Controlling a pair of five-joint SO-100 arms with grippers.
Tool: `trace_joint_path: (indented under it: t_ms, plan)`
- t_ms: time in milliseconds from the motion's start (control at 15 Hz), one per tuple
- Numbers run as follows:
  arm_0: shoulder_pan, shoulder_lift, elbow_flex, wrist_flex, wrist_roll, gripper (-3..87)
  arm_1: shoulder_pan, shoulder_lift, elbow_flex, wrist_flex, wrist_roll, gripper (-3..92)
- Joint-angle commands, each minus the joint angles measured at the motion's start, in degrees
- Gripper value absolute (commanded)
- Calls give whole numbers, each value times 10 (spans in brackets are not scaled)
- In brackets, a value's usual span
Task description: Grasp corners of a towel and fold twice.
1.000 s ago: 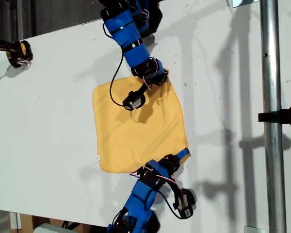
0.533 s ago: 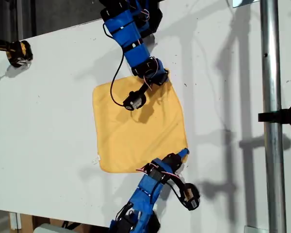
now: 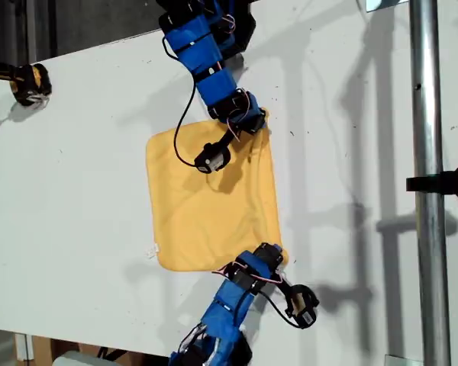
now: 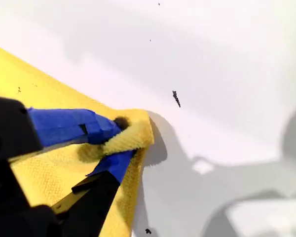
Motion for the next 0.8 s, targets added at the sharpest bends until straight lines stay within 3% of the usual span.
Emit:
trace_joint_path:
  t_ms: [0, 267, 533, 733]
  plan:
    - [-3, 8, 4, -16, 2, -15, -8, 33, -28, 0, 5, -1]
    - [9, 130, 11, 4, 72, -15, -29, 89, -60, 27, 5, -1]
    - [57, 221, 2, 33, 158, -15, -102, 63, -158, 51, 1, -1]
    - [103, 252, 3, 10, 165, -15, -157, -25, -259, 56, 1, -1]
